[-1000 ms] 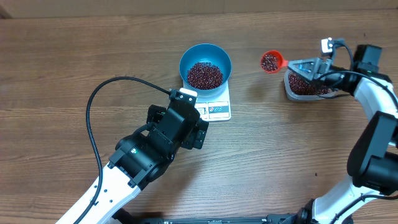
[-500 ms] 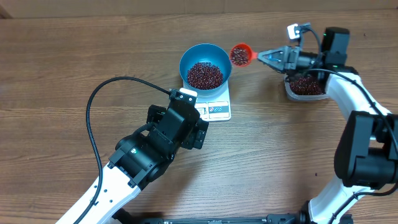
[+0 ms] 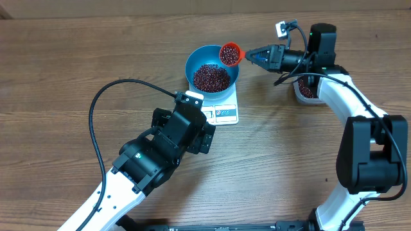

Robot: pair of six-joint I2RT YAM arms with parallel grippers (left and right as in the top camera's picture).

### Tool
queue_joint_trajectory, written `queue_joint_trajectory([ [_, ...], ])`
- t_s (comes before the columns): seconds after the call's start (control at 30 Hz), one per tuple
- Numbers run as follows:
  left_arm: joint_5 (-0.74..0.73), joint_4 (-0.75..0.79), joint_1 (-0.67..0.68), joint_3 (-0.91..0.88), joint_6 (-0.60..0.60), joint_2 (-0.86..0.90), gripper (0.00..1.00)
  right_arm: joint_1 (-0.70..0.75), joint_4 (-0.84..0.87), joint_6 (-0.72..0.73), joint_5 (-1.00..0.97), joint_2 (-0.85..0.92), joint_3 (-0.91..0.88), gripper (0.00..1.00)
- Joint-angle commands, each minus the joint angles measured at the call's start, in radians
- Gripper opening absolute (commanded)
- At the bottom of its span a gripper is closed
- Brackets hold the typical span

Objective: Scoop item into bowl and weigh 150g on scale
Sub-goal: 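Tilt the red cup to pour beans into the teal bowl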

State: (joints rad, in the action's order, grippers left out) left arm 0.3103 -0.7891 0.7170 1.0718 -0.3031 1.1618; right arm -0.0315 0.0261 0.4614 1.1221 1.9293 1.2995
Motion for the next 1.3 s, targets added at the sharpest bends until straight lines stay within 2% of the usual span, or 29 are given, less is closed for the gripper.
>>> queue_joint_trajectory([
  [0.0,0.004,0.0,-0.01,-0.004,0.008,0.003,0.99,-0.033,0.011,-0.115,-0.075,0.006,-0.002,0.04],
  [0.3,0.003,0.0,-0.01,-0.004,0.008,0.003,0.99,-0.093,0.01,-0.472,-0.075,0.006,-0.003,0.04],
  [0.7,0.003,0.0,-0.01,-0.004,0.008,0.003,0.99,-0.094,0.01,-0.645,-0.075,0.006,-0.003,0.04],
  [0.9,0.003,0.0,-0.01,-0.004,0.008,0.003,0.99,-0.094,0.011,-0.66,-0.075,0.006,-0.003,0.04],
  [1.27,0.003,0.0,-0.01,-0.004,0.008,0.003,0.99,-0.094,-0.006,-0.776,-0.075,0.007,-0.003,0.04],
])
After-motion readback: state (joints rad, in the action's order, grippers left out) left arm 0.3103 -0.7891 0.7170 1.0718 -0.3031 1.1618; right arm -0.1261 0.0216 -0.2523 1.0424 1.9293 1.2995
